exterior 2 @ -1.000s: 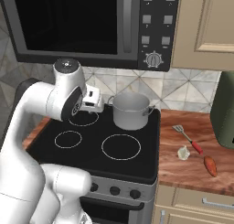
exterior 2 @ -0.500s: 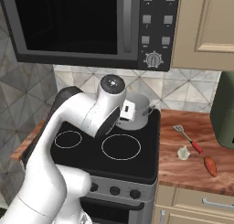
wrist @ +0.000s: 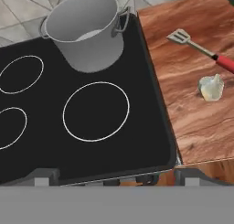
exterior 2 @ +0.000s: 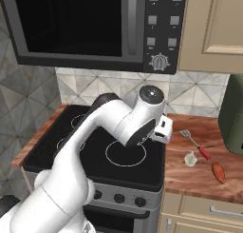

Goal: Put the sweet potato and garlic in the pot. Retrieve the spatula and lightly stir the vegetables in the pot.

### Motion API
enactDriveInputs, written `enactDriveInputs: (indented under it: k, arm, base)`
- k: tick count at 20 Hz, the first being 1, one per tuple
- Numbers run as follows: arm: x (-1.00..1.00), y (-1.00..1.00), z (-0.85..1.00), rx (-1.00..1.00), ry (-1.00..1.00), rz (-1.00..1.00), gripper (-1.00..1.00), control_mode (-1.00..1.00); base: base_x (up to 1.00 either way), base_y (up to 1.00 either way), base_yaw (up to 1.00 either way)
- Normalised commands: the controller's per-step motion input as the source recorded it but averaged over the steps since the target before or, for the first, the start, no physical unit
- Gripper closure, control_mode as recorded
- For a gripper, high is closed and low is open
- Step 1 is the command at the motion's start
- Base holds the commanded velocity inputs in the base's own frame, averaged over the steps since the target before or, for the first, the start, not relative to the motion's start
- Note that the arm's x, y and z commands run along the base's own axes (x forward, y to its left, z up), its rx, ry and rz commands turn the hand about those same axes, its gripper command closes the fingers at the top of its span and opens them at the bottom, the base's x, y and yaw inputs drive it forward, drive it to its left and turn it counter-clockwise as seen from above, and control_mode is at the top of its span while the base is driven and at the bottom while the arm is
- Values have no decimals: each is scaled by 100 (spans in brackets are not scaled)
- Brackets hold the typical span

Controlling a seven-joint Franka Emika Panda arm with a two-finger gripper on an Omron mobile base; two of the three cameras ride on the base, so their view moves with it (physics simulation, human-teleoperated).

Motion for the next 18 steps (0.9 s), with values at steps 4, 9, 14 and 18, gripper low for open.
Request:
enactDriveInputs:
  k: [4, 9, 14, 18]
  arm:
    - [28, -80, -35, -3, 32, -26, -100, -100]
    - [42, -68, -41, 0, 33, -17, -100, -100]
    - [41, -47, -62, -6, 10, -5, -100, -100]
    - [39, -37, -60, -9, 0, -1, -100, -100]
  base:
    - [0, 0, 0]
    - [0, 0, 0]
    - [0, 0, 0]
    - [0, 0, 0]
